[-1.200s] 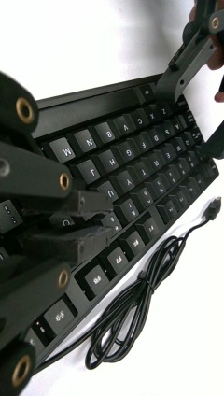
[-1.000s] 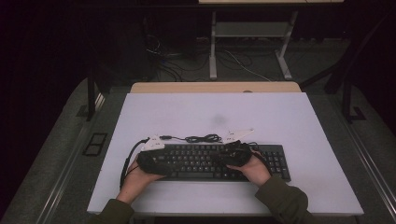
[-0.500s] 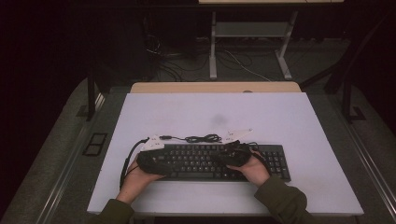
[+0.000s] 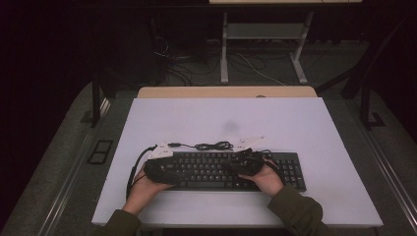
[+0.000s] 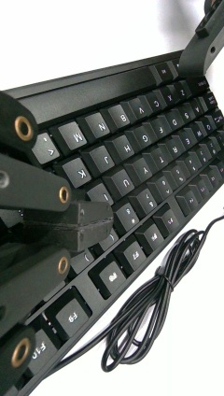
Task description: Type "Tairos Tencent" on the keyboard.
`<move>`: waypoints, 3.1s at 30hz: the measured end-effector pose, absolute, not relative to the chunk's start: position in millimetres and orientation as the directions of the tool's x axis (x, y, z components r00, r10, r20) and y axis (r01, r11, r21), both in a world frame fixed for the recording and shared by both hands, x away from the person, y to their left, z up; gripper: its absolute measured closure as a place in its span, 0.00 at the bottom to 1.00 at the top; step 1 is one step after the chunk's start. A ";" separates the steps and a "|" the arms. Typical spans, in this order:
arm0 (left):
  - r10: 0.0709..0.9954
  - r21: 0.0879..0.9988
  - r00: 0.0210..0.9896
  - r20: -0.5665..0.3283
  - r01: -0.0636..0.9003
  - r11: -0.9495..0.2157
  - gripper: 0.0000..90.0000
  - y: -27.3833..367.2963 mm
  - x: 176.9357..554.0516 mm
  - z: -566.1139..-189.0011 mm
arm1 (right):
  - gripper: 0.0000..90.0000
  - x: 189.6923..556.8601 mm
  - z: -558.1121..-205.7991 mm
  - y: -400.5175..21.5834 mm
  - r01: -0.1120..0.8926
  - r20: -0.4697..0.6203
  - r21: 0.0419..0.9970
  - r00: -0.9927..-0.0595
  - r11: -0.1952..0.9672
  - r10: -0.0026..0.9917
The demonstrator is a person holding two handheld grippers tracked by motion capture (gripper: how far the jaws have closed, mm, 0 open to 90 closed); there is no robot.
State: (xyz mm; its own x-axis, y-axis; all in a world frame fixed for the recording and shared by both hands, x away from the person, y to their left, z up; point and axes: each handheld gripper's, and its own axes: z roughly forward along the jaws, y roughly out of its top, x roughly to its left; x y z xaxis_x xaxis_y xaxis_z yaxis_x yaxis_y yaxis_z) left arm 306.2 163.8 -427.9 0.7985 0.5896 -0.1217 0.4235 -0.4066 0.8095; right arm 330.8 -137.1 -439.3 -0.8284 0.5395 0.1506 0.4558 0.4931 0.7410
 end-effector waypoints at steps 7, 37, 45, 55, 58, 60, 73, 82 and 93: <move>0.592 0.812 0.797 -0.119 0.422 -0.404 0.23 164.7 306.6 -427.7 | 0.99 330.1 -436.2 -137.7 0.450 0.149 0.748 -0.830 0.487 0.537; 0.597 0.813 0.794 -0.113 0.420 -0.404 0.35 169.5 305.8 -425.2 | 0.43 333.6 -428.5 -150.2 0.436 0.161 0.798 -0.819 0.416 0.551; 0.584 0.806 0.803 -0.117 0.420 -0.417 0.57 174.2 305.9 -424.1 | 0.35 335.2 -428.9 -152.0 0.443 0.167 0.803 -0.809 0.399 0.563; 0.573 0.807 0.813 -0.104 0.405 -0.429 0.85 177.0 304.0 -420.9 | 0.34 335.2 -429.4 -151.5 0.443 0.169 0.805 -0.810 0.396 0.561; 0.562 0.796 0.820 -0.107 0.409 -0.445 0.94 177.5 304.3 -421.0 | 0.33 335.3 -429.6 -151.4 0.443 0.169 0.804 -0.810 0.397 0.561; 0.561 0.792 0.821 -0.109 0.413 -0.450 0.98 176.9 304.4 -421.4 | 0.33 335.3 -429.6 -151.5 0.444 0.171 0.804 -0.809 0.395 0.562; 0.555 0.765 0.826 -0.104 0.422 -0.486 0.99 172.3 305.6 -427.8 | 0.33 335.2 -429.6 -151.3 0.442 0.169 0.805 -0.810 0.396 0.561; 0.544 0.751 0.835 -0.088 0.414 -0.514 0.99 168.5 306.3 -431.0 | 0.33 335.3 -430.0 -151.1 0.443 0.170 0.804 -0.811 0.397 0.560; 0.543 0.748 0.835 -0.088 0.415 -0.517 0.99 165.4 307.2 -433.6 | 0.33 336.0 -430.7 -151.9 0.451 0.181 0.803 -0.807 0.390 0.562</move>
State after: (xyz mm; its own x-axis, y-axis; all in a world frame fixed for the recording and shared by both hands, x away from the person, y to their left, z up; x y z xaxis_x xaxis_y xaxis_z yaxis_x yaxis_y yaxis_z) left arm 307.2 165.4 -433.6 0.8352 0.5428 -0.0885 0.4154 -0.5173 0.7482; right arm 336.0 -151.9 -430.7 -0.8068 0.5625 0.1807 0.4514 0.3896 0.8028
